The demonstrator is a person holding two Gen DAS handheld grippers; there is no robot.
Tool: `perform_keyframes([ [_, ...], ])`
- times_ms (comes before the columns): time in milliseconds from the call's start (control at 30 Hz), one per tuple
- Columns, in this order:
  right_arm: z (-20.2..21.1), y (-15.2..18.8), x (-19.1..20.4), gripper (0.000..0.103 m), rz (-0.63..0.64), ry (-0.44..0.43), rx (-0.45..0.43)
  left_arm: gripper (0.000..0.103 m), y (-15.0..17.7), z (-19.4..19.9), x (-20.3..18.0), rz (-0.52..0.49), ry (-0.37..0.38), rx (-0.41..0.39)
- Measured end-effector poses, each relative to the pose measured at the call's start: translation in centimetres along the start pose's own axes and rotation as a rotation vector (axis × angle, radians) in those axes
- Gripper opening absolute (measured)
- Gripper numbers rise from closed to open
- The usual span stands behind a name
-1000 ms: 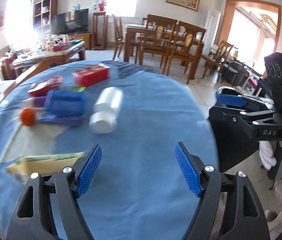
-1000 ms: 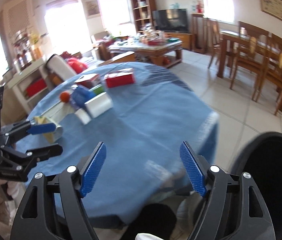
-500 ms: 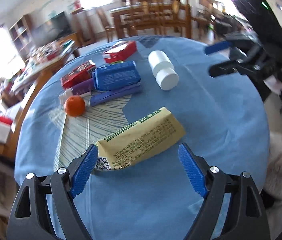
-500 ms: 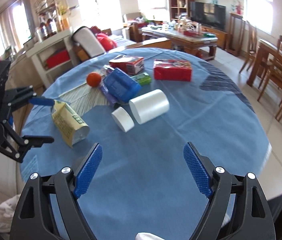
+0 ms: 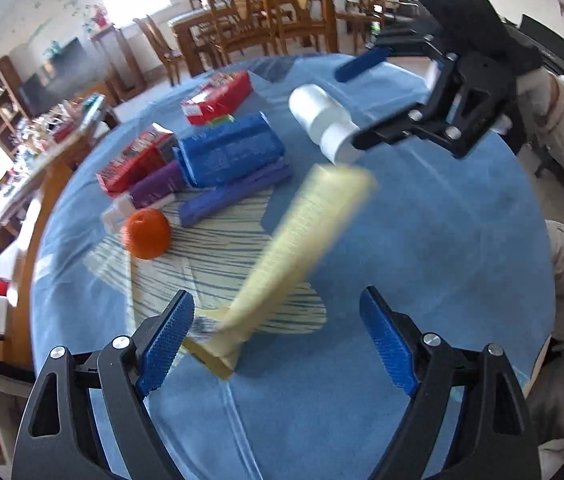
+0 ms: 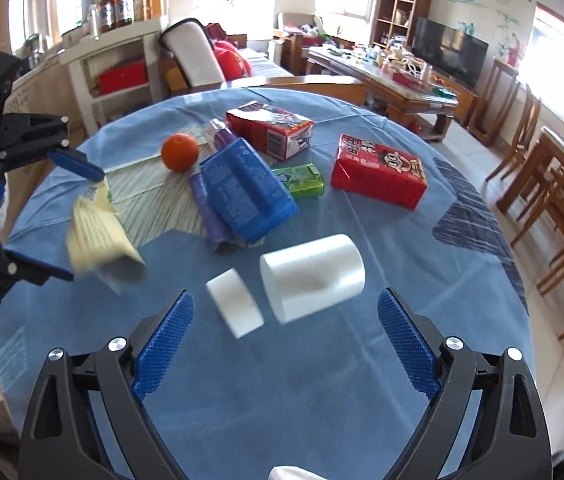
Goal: Collect trash
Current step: 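Grasp the cream wrapper with left tool while right tool grasps the white paper roll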
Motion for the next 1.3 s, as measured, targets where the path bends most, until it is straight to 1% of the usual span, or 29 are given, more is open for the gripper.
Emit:
perform_keyframes([
  [100, -0.7, -0.5, -0.5, 0.091, 0.0, 0.002, 0.008, 0.083, -0.2, -0.6, 0.1, 0.01, 0.059, -0.023],
  [133, -0.9, -0.7, -0.6, 0.091, -0.002, 0.001, 0.01, 0.081, -0.3, -0.8, 0.0, 0.01, 0.058, -0.023],
  [167, -1.1, -0.8, -0.7, 0.091, -0.004, -0.001, 0.012, 0.075, -0.4, -1.2, 0.0, 0.012, 0.055, -0.018],
  [200, -1.2, -0.9, -0.9, 0.091, -0.008, -0.003, 0.011, 0.073, -0.5, -1.5, 0.1, 0.021, 0.061, -0.013],
  [267, -1.5, -1.1, -1.0, 0.091, -0.012, -0.004, 0.014, 0.07, -0.7, -2.1, 0.6, 0.066, 0.078, -0.015],
  [400, -2.0, -1.4, -1.3, 0.091, -0.023, -0.017, 0.017, 0.061, -1.0, -2.5, 1.3, 0.154, 0.105, -0.042],
  [467, -2.2, -1.3, -1.2, 0.091, -0.025, -0.024, 0.022, 0.052, -1.1, -2.6, 1.9, 0.204, 0.117, -0.055],
  [500, -2.4, -1.3, -1.1, 0.087, -0.025, -0.024, 0.032, 0.049, -1.2, -2.6, 2.4, 0.236, 0.12, -0.062],
  [533, -2.5, -1.3, -1.1, 0.079, -0.025, -0.026, 0.037, 0.042, -1.2, -2.7, 3.0, 0.278, 0.126, -0.069],
  [567, -2.5, -1.2, -1.2, 0.074, -0.027, -0.027, 0.04, 0.034, -1.1, -2.8, 3.4, 0.315, 0.133, -0.077],
  [600, -2.4, -1.3, -1.2, 0.07, -0.031, -0.026, 0.039, 0.03, -1.0, -3.0, 4.0, 0.362, 0.144, -0.087],
  [633, -2.4, -1.3, -1.3, 0.069, -0.036, -0.025, 0.037, 0.022, -0.9, -3.0, 4.4, 0.388, 0.15, -0.093],
  [700, -2.2, -1.2, -1.7, 0.069, -0.058, -0.031, 0.034, 0.014, -0.8, -3.3, 5.0, 0.443, 0.147, -0.101],
  [733, -2.0, -1.1, -1.9, 0.066, -0.074, -0.039, 0.032, 0.013, -0.8, -3.3, 5.1, 0.458, 0.15, -0.107],
  [767, -1.9, -1.0, -2.0, 0.053, -0.082, -0.042, 0.028, 0.013, -0.8, -3.3, 5.1, 0.474, 0.155, -0.112],
  [800, -1.6, -1.0, -2.2, 0.051, -0.094, -0.05, 0.024, 0.012, -0.8, -3.2, 5.0, 0.479, 0.157, -0.116],
  [867, -1.1, -0.7, -2.4, 0.051, -0.1, -0.056, 0.015, 0.012, -1.0, -2.9, 4.6, 0.478, 0.165, -0.131],
  [1000, -0.6, -0.5, -2.5, 0.051, -0.1, -0.037, 0.009, 0.012, -1.3, -2.8, 3.8, 0.478, 0.16, -0.127],
  [1033, -0.5, -0.6, -2.5, 0.064, -0.101, -0.029, 0.01, 0.012, -1.3, -2.7, 3.7, 0.48, 0.161, -0.131],
  [1067, -0.5, -0.7, -2.4, 0.074, -0.105, -0.022, 0.009, 0.012, -1.3, -2.6, 3.5, 0.482, 0.16, -0.133],
  [1100, 0.1, -0.7, -2.6, 0.08, -0.115, -0.024, -0.015, 0.012, -1.4, -2.5, 3.3, 0.483, 0.159, -0.133],
  [1200, 0.8, -0.8, -2.7, 0.08, -0.149, -0.06, -0.025, 0.012, -1.3, -2.3, 2.9, 0.483, 0.157, -0.137],
  [1300, 1.0, -0.9, -3.1, 0.08, -0.158, -0.046, -0.03, 0.013, -1.3, -2.4, 2.6, 0.482, 0.159, -0.135],
])
Point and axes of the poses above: each gripper's, at about its wrist camera, not at the fingertips, and z roughly against the way its jaws point, x to its left, y to its underside, the point moved 2 cm from there along -z, roughly the way its jaws point, and after that the axes turned 12 degrees about -z, right-handed, at the moved point
